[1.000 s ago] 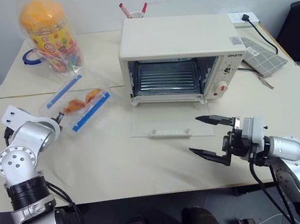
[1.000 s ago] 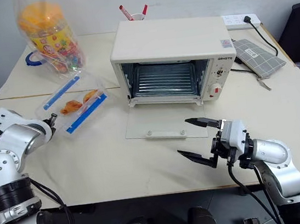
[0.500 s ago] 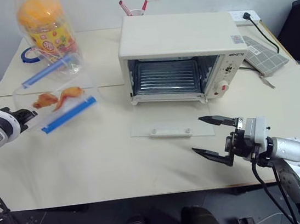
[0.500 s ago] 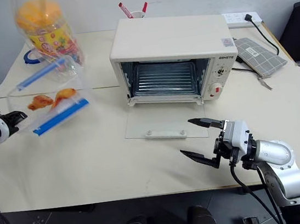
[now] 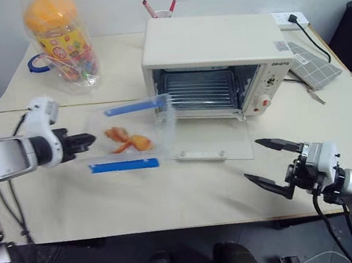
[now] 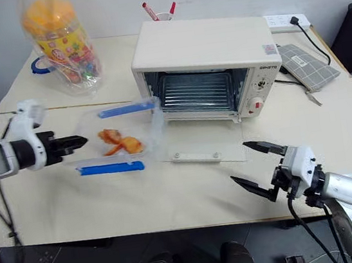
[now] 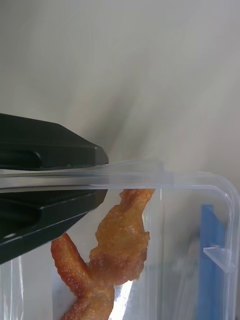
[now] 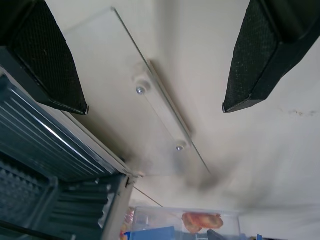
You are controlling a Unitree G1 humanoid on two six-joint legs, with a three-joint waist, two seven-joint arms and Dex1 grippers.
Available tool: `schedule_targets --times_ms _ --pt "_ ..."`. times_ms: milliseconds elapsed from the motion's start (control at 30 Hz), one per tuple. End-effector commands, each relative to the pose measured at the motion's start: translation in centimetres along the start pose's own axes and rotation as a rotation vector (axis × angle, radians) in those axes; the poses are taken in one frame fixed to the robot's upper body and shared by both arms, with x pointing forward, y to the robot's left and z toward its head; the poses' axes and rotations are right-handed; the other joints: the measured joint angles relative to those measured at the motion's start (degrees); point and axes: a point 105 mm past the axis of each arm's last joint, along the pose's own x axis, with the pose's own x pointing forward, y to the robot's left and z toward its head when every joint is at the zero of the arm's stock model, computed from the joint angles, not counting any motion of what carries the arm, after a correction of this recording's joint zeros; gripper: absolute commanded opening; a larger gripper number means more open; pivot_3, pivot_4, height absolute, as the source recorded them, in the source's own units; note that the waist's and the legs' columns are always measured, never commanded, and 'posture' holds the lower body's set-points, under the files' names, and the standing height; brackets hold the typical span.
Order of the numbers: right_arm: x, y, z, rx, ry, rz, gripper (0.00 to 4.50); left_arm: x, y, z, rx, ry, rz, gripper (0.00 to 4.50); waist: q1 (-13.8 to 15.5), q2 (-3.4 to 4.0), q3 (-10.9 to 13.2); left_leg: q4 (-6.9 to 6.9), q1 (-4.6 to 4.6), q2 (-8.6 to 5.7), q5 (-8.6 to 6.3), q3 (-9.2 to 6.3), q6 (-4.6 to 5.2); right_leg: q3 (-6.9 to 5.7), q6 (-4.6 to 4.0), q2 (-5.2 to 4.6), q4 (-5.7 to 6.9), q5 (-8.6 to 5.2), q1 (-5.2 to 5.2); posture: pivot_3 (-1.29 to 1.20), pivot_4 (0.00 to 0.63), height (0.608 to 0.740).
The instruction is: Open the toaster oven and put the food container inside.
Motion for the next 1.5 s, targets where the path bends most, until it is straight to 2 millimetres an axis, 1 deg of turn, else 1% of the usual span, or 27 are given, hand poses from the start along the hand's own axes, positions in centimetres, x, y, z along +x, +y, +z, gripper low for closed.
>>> schedule_targets --times_ms 33,167,200,267,367,533,700,767,800,967,1033,1133,1233,1300,1367,1400,1433,1467,1500 --pt "-1.0 0.1 1.3 -0.042 -0.005 -0.046 4.5 0.7 -2.9 1.8 0.077 -0.063 -0.029 0.09 -0.15 -0.01 0.01 0.0 0.0 0.0 0.0 -0.01 0.0 -0.01 0.0 0.02 0.0 0.0 0.0 0.0 0.15 0.74" --pt "-1.3 0.5 1.5 -0.041 -0.006 -0.09 4.5 3.1 -5.0 2.1 0.087 -0.072 -0.02 0.09 -0.23 -0.01 0.01 -0.02 0.06 0.0 0.0 0.05 -0.01 0.03 0.0 0.05 0.03 0.0 -0.01 0.0 0.15 0.74" --pt "-1.3 0.6 1.6 -0.041 -0.009 -0.099 4.5 3.6 -5.3 1.9 0.093 -0.049 -0.015 0.09 -0.23 -0.01 0.0 -0.01 0.06 0.0 0.0 0.06 -0.01 0.03 0.0 0.06 0.03 0.0 -0.01 0.0 0.15 0.74" --pt "-1.2 0.9 1.7 -0.042 -0.014 -0.114 4.5 4.3 -6.0 1.9 0.078 -0.055 -0.012 0.09 -0.19 -0.01 0.01 0.0 0.07 -0.02 0.0 0.08 -0.01 0.04 0.01 0.06 0.04 0.0 -0.01 0.0 0.15 0.74" --pt "-1.1 1.1 1.9 -0.042 -0.02 -0.135 4.5 4.9 -6.6 1.9 0.065 -0.057 -0.014 0.09 -0.13 -0.01 0.01 0.0 0.06 -0.02 0.0 0.07 -0.01 0.03 0.01 0.07 0.04 0.0 -0.01 0.0 0.15 0.74" --pt "-1.1 1.3 2.1 -0.047 -0.022 -0.157 4.5 5.8 -6.7 1.7 0.066 -0.062 0.026 0.09 0.0 -0.01 0.0 0.02 0.07 -0.06 0.0 0.07 0.0 0.03 0.01 0.07 0.04 0.0 0.0 0.0 0.15 0.74" --pt "-1.0 1.2 2.4 -0.056 -0.024 -0.172 4.5 6.8 -7.8 1.8 0.086 -0.065 0.02 0.09 0.35 0.0 0.0 0.05 0.09 -0.11 0.02 0.06 0.02 0.02 0.01 0.07 0.03 0.0 0.05 0.0 0.15 0.74" --pt "-1.1 1.1 2.6 -0.06 -0.026 -0.176 4.5 7.0 -8.2 1.8 0.098 -0.064 0.006 0.8 0.52 0.0 0.0 0.05 0.09 -0.13 0.03 0.06 0.03 0.02 0.01 0.06 0.02 0.01 0.07 0.0 0.15 0.74" --pt "-1.0 1.1 2.6 -0.061 -0.026 -0.178 4.5 7.1 -8.5 1.8 0.099 -0.064 -0.006 0.97 0.56 0.0 0.0 0.05 0.09 -0.13 0.03 0.06 0.03 0.02 0.01 0.06 0.02 0.01 0.07 0.0 0.15 0.74" --pt "-1.1 0.9 2.7 -0.067 -0.023 -0.189 4.5 7.3 -9.2 1.9 0.07 -0.078 -0.053 2.43 0.47 0.0 0.0 0.05 0.09 -0.14 0.03 0.07 0.02 0.02 0.01 0.1 0.03 0.01 0.06 0.0 0.15 0.74" --pt "-1.2 0.9 2.7 -0.069 -0.021 -0.192 4.5 7.2 -9.3 2.1 0.061 -0.085 -0.08 2.98 0.37 0.0 0.0 0.06 0.09 -0.14 0.04 0.06 0.01 0.01 0.01 0.12 0.03 0.01 0.06 0.0 0.15 0.74" --pt "-1.5 0.8 2.7 -0.072 -0.015 -0.201 4.5 6.4 -9.6 3.1 0.057 -0.133 -0.142 3.87 0.12 0.0 0.0 0.05 0.08 -0.13 0.04 0.06 0.01 0.0 0.01 0.14 0.04 0.01 0.05 0.0 0.15 0.74" --pt "-1.8 0.7 2.8 -0.078 -0.007 -0.205 4.5 5.3 -9.5 3.9 0.072 -0.161 -0.212 3.87 -0.07 0.0 0.0 0.05 0.08 -0.13 0.04 0.07 0.0 0.0 0.01 0.17 0.04 0.0 0.03 0.0 0.15 0.74" --pt "-1.9 0.7 2.9 -0.08 -0.004 -0.205 4.5 5.0 -9.3 4.1 0.078 -0.162 -0.24 3.87 -0.09 0.0 0.0 0.05 0.08 -0.12 0.04 0.07 -0.03 0.01 0.01 0.21 0.04 0.0 0.02 0.0 0.15 0.74" --pt "-2.0 0.7 3.3 -0.048 -0.001 -0.188 4.5 3.0 -8.7 4.1 0.126 -0.149 -0.36 3.87 -0.35 0.01 0.01 0.05 0.08 -0.12 0.04 0.07 -0.04 0.01 0.0 0.21 0.05 0.0 0.02 0.0 0.15 0.74" --pt "-1.8 1.2 3.6 -0.001 -0.007 -0.154 4.5 2.2 -7.8 3.8 0.151 -0.139 -0.396 3.87 -0.45 0.02 0.01 0.04 0.07 -0.1 0.04 0.15 -0.04 0.06 0.0 0.24 0.08 0.0 -0.06 0.0 0.15 0.74" --pt "-1.6 1.9 3.6 0.05 0.004 -0.113 4.5 1.6 -6.8 3.4 0.2 -0.149 -0.413 3.69 -0.66 0.03 0.01 0.0 0.09 -0.09 0.04 0.17 -0.07 0.08 -0.02 0.27 0.08 -0.01 -0.08 0.0 0.15 0.74" --pt "-1.2 2.7 3.6 0.09 0.016 -0.073 4.5 1.5 -5.4 2.8 0.258 -0.141 -0.398 3.48 -1.08 0.11 -0.02 -0.02 0.12 -0.04 0.02 0.2 -0.14 0.08 -0.07 0.33 0.07 -0.04 -0.09 0.0 0.15 0.74" --pt "-0.6 3.4 3.3 0.13 0.033 -0.044 4.31 1.4 -4.2 1.9 0.35 -0.139 -0.405 3.24 -1.2 0.17 -0.05 -0.1 0.18 -0.01 0.0 0.21 -0.19 0.11 -0.14 0.37 0.07 -0.08 -0.09 0.0 0.15 0.74"
